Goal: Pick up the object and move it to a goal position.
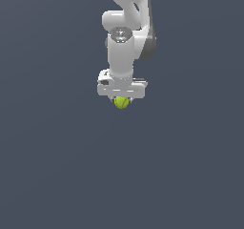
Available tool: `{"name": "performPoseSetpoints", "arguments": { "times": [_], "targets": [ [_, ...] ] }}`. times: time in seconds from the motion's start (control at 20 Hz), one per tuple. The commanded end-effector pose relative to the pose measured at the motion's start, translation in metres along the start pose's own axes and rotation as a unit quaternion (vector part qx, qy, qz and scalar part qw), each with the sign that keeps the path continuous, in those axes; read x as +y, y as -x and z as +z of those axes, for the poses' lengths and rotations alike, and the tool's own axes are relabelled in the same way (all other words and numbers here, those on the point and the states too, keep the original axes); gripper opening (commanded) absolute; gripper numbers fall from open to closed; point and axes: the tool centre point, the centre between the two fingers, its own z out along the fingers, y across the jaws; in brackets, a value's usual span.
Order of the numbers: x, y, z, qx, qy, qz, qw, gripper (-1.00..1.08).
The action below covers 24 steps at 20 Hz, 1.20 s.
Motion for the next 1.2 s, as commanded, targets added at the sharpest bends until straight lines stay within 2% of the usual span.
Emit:
{"name": "performPoseSetpoints", "arguments": {
  "times": [0.0, 0.8, 1.15],
  "targets": [
    [0.018, -0.002, -0.027, 0.001, 0.0, 0.0, 1.0, -1.0],
    [0.126, -0.015, -0.189, 0.001, 0.0, 0.0, 1.0, -1.0],
    [0.166, -0.023, -0.248, 0.001, 0.001, 0.0, 1.0, -1.0]
  ]
}}
